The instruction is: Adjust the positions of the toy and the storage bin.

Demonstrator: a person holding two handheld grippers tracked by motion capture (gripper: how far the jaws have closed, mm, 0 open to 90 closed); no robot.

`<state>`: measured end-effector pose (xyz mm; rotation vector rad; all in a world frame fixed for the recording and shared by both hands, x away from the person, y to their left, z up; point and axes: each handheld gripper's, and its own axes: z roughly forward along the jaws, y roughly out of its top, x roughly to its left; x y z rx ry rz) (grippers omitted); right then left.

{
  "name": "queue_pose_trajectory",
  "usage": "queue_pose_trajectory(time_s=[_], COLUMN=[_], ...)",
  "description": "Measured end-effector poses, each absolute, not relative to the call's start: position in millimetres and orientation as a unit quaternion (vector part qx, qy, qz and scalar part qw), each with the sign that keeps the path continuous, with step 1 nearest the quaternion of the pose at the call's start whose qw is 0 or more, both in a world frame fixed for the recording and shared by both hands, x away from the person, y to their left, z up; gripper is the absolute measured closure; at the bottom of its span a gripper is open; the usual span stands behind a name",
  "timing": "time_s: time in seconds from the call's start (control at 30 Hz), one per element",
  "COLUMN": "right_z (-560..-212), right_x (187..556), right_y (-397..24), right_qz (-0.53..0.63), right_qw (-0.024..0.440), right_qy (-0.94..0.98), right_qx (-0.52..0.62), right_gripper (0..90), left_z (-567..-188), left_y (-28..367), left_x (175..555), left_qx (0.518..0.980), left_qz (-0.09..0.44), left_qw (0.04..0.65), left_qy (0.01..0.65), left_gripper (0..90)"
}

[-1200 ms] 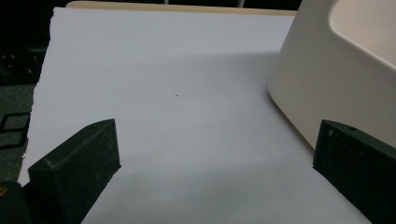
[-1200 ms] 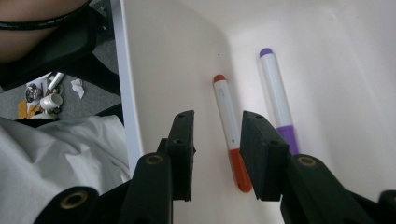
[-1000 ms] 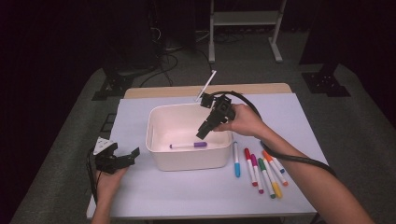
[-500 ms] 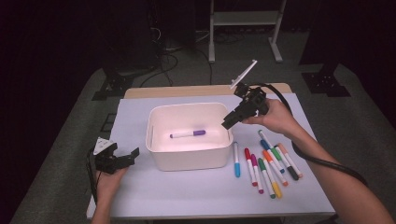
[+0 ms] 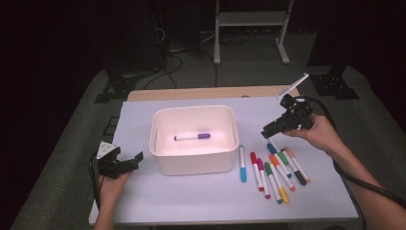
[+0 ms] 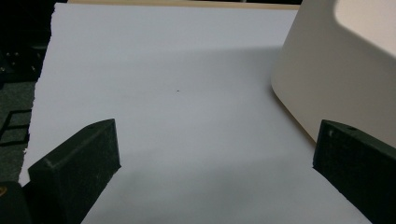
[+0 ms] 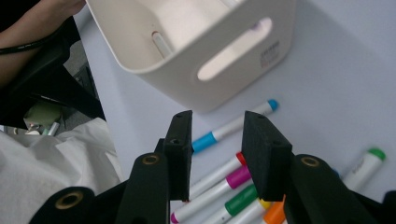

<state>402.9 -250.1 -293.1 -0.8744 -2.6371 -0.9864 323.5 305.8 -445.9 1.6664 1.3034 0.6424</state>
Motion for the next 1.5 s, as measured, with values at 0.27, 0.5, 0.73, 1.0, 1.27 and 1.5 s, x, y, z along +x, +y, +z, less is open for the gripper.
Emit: queue_pose_trajectory(time_s=[0.27,0.5,0.73,1.0,1.27,1.5], right_z=[-325.6,-360.0,-394.7,-418.9,-429.3,-433.2], right_x=[392.5,385.9,381.6,378.6,376.0,373.5], right_y=[-292.0,-320.9,-346.6,-359.0,-359.4,-357.9], right_qz=[-0.331,-0.316,-0.304,-0.291,-0.277,-0.268], right_qw=[0.090,0.087,0.082,0.074,0.049,0.032], right_qy=[-0.877,-0.866,-0.854,-0.846,-0.850,-0.853], right_qx=[-0.337,-0.377,-0.415,-0.440,-0.445,-0.447], right_gripper=[62.1,61.9,61.6,60.6,61.4,67.8], left_z=[-446.0,-445.7,-445.8,-445.9,-445.7,-445.6], left_y=[305.0,305.0,304.9,304.8,305.2,305.1], left_x=[323.4,323.1,323.3,323.3,323.1,323.1], left_qx=[0.677,0.676,0.677,0.677,0.676,0.676], left_qz=[0.259,0.260,0.260,0.259,0.259,0.259], left_qw=[0.444,0.445,0.444,0.444,0.444,0.445], left_qy=[0.527,0.527,0.527,0.527,0.527,0.528], left_gripper=[0.0,0.0,0.0,0.0,0.0,0.0])
